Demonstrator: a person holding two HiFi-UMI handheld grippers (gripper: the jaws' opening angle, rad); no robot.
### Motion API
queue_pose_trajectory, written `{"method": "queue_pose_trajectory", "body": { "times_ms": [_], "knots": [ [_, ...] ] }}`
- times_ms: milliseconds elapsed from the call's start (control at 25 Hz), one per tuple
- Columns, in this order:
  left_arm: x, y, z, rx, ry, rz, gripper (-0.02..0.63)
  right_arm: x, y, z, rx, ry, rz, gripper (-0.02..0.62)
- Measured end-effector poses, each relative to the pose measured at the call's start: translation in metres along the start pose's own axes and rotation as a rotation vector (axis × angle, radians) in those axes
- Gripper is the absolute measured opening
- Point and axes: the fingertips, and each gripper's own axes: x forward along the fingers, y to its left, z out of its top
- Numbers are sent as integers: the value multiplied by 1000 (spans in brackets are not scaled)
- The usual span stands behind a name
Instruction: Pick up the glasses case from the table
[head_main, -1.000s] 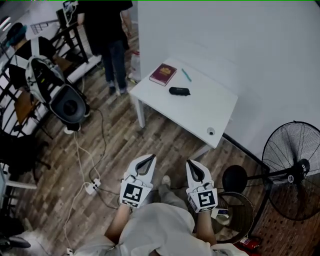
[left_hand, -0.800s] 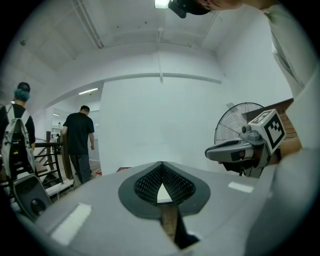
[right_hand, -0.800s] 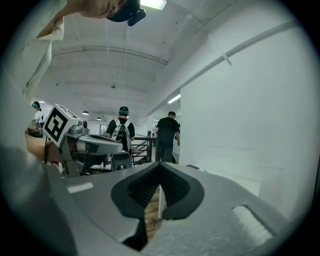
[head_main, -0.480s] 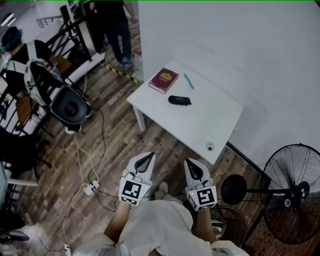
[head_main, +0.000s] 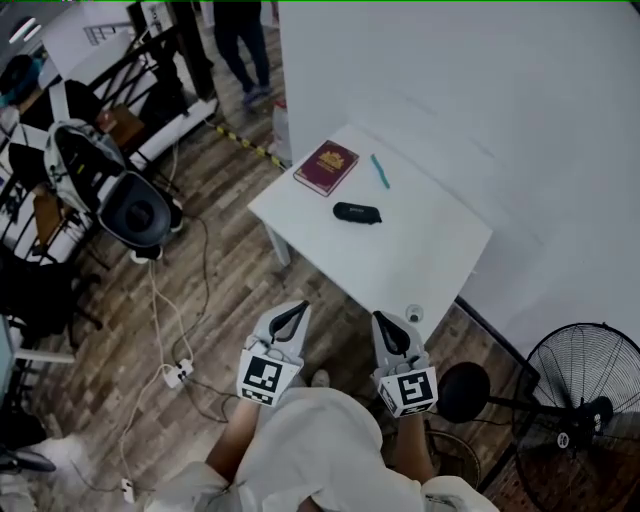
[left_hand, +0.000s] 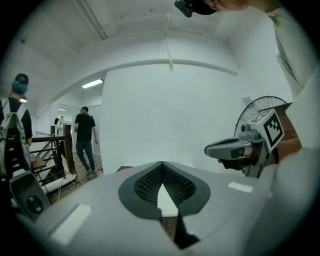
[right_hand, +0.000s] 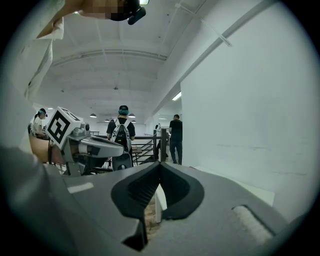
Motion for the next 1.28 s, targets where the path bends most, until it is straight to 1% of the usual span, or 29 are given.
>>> {"method": "queue_pose_trajectory", "body": {
  "times_ms": [360,680,920,1040,1280],
  "knots": [
    [39,25,6,23,-12,5,17,42,-24,-3,6,9,10,3],
    [76,66,19,17,-58,-20,17,88,-43,10,-2,8,-25,3],
    [110,104,19,20,-47,-76,17,132,-55,15,7,26,-74,3],
    [129,122,21,6,-56,-108,17,155,-64,18,7,33,-100,3],
    [161,151,17,0,-57,-186,17,191,-78,18,2,55,-161,3]
  ]
}}
